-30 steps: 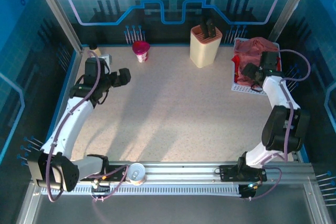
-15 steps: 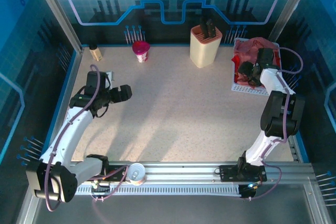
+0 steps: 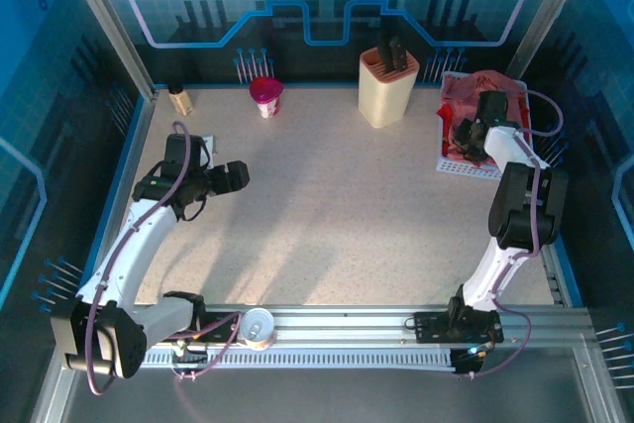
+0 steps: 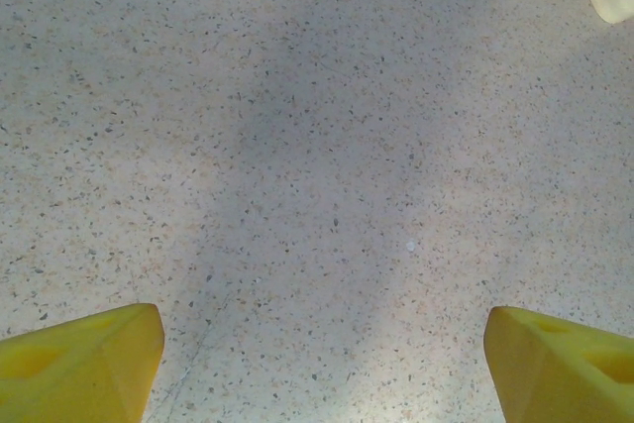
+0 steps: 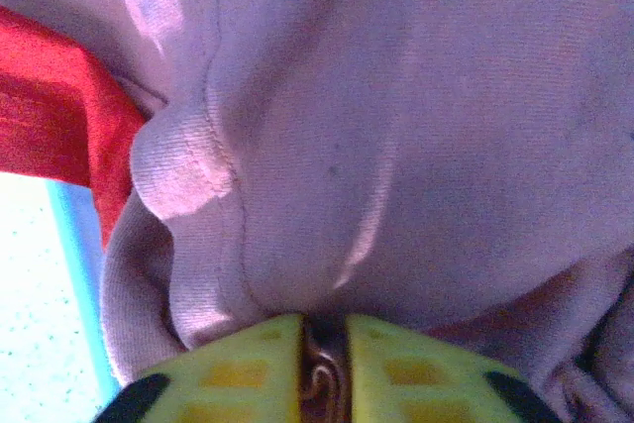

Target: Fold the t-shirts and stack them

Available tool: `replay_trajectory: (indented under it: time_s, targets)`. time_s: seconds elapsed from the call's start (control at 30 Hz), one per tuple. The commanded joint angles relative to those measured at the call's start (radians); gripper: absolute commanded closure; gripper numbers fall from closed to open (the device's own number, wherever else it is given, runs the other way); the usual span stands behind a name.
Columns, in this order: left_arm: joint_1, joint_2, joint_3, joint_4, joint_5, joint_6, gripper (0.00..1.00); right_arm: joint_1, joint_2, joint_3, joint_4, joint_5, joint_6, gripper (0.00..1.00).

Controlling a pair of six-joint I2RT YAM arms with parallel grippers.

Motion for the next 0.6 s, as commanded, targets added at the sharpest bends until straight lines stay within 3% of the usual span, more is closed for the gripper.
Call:
replay_trajectory:
  time_s: [0.0, 0.03, 0.57]
  targets:
    - [-0.005, -0.005, -0.014, 0.018, 0.034, -0.002, 0.15, 0.010, -0.035, -0.005, 0.020, 0.019, 0.005, 0.94]
    - [-0.006, -0.006, -0.013, 0.020, 0.035, -0.003, 0.15, 0.011, -0.054, -0.019, 0.033, 0.023, 0.005, 1.00]
    - [-0.005, -0.019, -0.022, 0.035, 0.048, -0.010, 0.15, 0.062, -0.525, -0.243, 0.209, 0.253, -0.009, 1.00]
